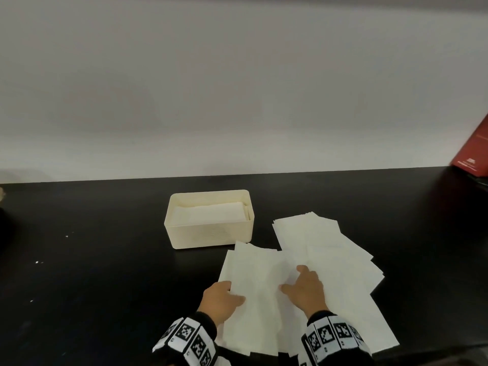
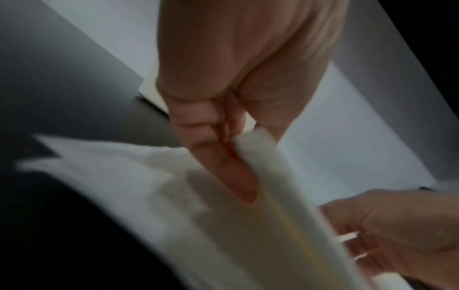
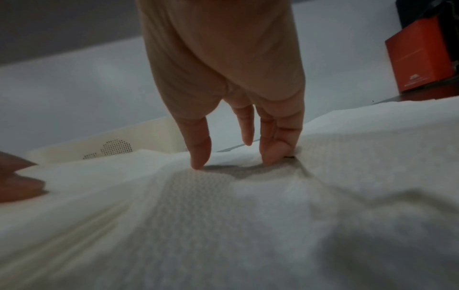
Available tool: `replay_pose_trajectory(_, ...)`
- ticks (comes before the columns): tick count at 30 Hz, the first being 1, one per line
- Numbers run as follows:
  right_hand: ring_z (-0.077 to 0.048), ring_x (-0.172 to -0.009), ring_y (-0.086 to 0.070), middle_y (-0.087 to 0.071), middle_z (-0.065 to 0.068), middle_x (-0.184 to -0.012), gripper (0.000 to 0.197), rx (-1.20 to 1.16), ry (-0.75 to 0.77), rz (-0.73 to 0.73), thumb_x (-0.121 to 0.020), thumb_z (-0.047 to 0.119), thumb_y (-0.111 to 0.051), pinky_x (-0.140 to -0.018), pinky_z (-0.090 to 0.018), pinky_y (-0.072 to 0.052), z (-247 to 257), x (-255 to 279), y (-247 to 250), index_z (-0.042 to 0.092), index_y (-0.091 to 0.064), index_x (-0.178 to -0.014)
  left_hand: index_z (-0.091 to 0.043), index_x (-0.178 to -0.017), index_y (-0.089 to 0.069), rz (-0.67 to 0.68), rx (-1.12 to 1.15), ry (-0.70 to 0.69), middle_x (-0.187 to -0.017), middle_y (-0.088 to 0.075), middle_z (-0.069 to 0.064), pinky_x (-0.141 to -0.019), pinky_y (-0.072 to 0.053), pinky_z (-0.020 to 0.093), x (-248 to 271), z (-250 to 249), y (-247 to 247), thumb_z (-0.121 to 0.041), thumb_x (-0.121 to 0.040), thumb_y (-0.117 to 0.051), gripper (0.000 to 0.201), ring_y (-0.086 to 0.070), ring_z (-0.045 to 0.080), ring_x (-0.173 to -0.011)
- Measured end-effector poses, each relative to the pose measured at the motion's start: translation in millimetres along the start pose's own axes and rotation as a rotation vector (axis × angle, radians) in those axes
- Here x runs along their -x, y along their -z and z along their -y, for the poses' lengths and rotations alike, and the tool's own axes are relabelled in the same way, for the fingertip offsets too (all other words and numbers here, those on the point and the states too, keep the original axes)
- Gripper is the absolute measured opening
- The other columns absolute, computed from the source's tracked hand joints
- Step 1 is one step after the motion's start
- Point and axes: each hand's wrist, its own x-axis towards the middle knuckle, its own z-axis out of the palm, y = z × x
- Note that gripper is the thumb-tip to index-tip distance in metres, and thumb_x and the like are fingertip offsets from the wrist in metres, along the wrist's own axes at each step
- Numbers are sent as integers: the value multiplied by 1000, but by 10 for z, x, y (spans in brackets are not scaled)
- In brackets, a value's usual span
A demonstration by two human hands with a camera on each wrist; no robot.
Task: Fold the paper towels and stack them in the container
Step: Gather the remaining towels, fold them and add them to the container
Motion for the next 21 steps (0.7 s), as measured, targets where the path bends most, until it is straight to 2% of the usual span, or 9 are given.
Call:
replay_pose_trajectory(2, -30, -129, -38, -37, -13, -136, 76, 67, -1, -26, -80, 33, -70, -105, -34, -36, 38, -10, 10, 11, -30, -140, -17, -83, -61, -42, -27, -14, -89, -63, -2, -68, -48, 16, 17, 57, 68, -20, -89, -59, 7, -59, 9, -80)
replay_pose_trajectory(3, -30, -127, -39, -38, -13, -135, 76, 80, -7, -33, -78, 33, -72, -104, -34, -37, 56, -12, 15, 10, -31, -138, -19, -73, -56, -66, -37, -24, -81, -59, -5, -60, -43, 13, 11, 83, 85, -20, -89, -59, 17, -55, 6, -72)
replay_pose_trajectory(5, -30, -124, -45, -43, -13, -132, 77, 50, -21, -7, -73, 31, -76, -102, -34, -40, 75, -38, 17, 7, -34, -134, -20, -69, -51, -96, -43, -24, -77, -55, -8, -54, -37, 10, 19, 101, 102, -20, -89, -60, 21, -51, 2, -68)
replay_pose_trajectory(8, -28, -116, -53, -55, -11, -124, 68, 6, -43, 53, -71, 29, -78, -95, -33, -44, 96, -63, 31, 5, -44, -124, -19, -75, -54, -95, -31, 5, -81, -56, -6, -56, -38, 12, 12, 99, 121, -19, -88, -58, 14, -53, 5, -72)
replay_pose_trajectory(11, -25, -105, -59, -64, -8, -115, 50, -34, -22, 92, -75, 31, -74, -87, -30, -47, 135, -64, 61, 5, -57, -114, -16, -76, -53, -92, 15, 27, -81, -57, -3, -58, -40, 15, -4, 108, 129, -16, -87, -56, 11, -54, 10, -75)
replay_pose_trajectory(13, -24, -100, -60, -66, -9, -111, 41, -203, -1, 161, -78, 26, -74, -84, -28, -47, 158, -64, 82, 4, -62, -111, -19, -78, -52, -88, 39, 39, -82, -56, -4, -58, -40, 16, 2, 110, 128, -16, -87, -55, 10, -54, 11, -77)
replay_pose_trajectory(17, -31, -104, -63, -68, -14, -109, 35, -636, -55, 326, -79, 11, -73, -94, -40, -50, 204, -50, 74, 0, -64, -112, -17, -86, -53, -87, 60, 58, -85, -56, -3, -64, -42, 20, -16, 112, 113, -17, -90, -51, 4, -55, 13, -80)
replay_pose_trajectory(19, -33, -102, -62, -66, -18, -108, 34, -730, -106, 299, -81, 5, -70, -94, -44, -49, 211, -81, -38, -4, -62, -113, -16, -82, -51, -90, 55, 61, -81, -53, -3, -68, -41, 22, -37, 88, 94, -21, -93, -47, 14, -52, 12, -76)
replay_pose_trajectory(21, -33, -103, -61, -65, -20, -111, 32, -750, -123, 233, -82, 0, -68, -96, -44, -48, 208, -89, -194, -4, -62, -112, -14, -90, -55, -83, 29, 65, -83, -53, -4, -75, -39, 23, -38, 26, 74, -33, -96, -44, 22, -51, 13, -82)
